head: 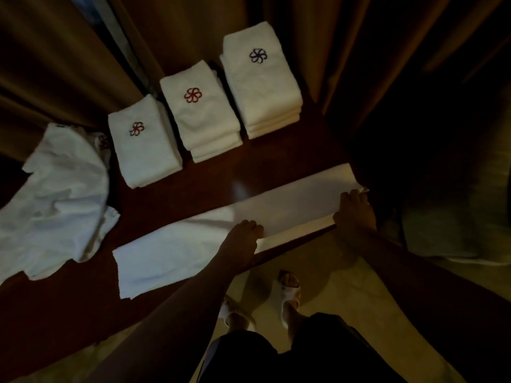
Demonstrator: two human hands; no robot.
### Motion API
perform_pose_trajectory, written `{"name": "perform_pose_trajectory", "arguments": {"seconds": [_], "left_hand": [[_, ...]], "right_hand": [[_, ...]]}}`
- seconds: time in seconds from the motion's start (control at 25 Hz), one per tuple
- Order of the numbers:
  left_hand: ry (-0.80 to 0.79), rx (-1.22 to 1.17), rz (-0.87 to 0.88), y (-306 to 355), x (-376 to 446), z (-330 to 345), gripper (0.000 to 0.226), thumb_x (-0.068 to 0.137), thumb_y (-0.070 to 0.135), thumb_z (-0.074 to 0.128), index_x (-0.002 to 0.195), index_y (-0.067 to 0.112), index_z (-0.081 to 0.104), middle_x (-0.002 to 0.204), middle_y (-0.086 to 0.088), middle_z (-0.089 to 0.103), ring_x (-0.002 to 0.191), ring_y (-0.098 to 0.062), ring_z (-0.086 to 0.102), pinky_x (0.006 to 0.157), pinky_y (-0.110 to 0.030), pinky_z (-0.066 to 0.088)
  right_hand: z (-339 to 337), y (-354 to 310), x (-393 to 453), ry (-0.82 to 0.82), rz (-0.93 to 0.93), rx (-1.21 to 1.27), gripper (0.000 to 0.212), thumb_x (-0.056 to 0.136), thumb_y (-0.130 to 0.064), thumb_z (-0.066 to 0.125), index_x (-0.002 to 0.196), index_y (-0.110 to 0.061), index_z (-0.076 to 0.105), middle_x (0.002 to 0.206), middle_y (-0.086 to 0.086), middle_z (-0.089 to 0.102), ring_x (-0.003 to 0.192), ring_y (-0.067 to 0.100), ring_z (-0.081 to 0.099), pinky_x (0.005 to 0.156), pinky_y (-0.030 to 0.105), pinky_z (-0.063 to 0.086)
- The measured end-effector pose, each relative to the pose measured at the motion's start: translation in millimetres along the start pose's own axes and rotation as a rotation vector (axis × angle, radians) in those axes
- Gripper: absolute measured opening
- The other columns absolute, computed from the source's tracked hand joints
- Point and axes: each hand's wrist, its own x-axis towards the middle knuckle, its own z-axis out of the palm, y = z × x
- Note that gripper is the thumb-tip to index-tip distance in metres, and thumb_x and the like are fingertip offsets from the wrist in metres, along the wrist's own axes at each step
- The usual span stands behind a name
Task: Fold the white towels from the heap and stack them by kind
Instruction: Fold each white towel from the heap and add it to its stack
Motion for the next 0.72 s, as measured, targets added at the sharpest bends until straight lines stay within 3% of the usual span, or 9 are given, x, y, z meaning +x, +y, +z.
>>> {"name": "perform_pose_trajectory", "arguments": {"seconds": [0.12,0.4,0.52,0.64,0.72], "left_hand": [[0.014,-0.012,-0.045,1.0,2.1,15.3,0.02,0.08,0.002,0.056,0.097,0.005,0.063,0.096,-0.013,0.064,0.093,-0.031,0.057,0.077,-0.037,0.044],[0.062,0.038,-0.06,0.2,-2.2,26.7,0.017,0.081,0.014,0.066,0.097,0.01,0.063,0.095,-0.01,0.063,0.091,-0.03,0.06,0.075,-0.038,0.05],[0.102,0.032,-0.073,-0.8,-9.2,21.6,0.021,0.081,0.024,0.064,0.097,0.01,0.065,0.096,-0.009,0.064,0.092,-0.03,0.061,0.077,-0.039,0.048],[0.142,-0.015,-0.134,-12.8,-31.4,18.1,0.047,0.072,0.042,0.042,0.092,0.006,0.066,0.093,-0.014,0.065,0.087,-0.033,0.062,0.07,-0.042,0.051],[0.168,-0.015,-0.221,-29.4,-50.9,21.8,0.052,0.069,0.042,0.044,0.097,0.004,0.064,0.099,-0.019,0.063,0.092,-0.038,0.06,0.07,-0.045,0.051]], "right_hand": [[12.2,-5.5,-6.1,-0.047,0.013,-0.089,0.05,0.094,-0.03,0.051,0.136,-0.009,0.035,0.142,0.014,0.034,0.139,0.034,0.024,0.102,0.043,0.039],[1.9,-34.8,-7.5,0.03,-0.122,-0.285,0.056,0.093,-0.045,0.045,0.138,-0.012,0.038,0.155,0.016,0.019,0.146,0.036,-0.002,0.116,0.054,0.002],[6.6,-52.9,-8.8,-0.067,-0.286,-0.165,0.052,0.095,-0.037,0.045,0.14,-0.012,0.034,0.156,0.014,0.016,0.147,0.032,-0.002,0.118,0.047,0.01],[12.0,-83.0,-16.9,-0.13,-0.418,-0.116,0.05,0.096,-0.032,0.044,0.14,-0.011,0.034,0.154,0.013,0.02,0.147,0.03,0.003,0.115,0.043,0.019],[18.0,-111.3,-25.2,-0.132,-0.502,-0.11,0.047,0.096,-0.028,0.043,0.139,-0.01,0.036,0.151,0.015,0.025,0.145,0.031,0.01,0.11,0.042,0.024]]}}
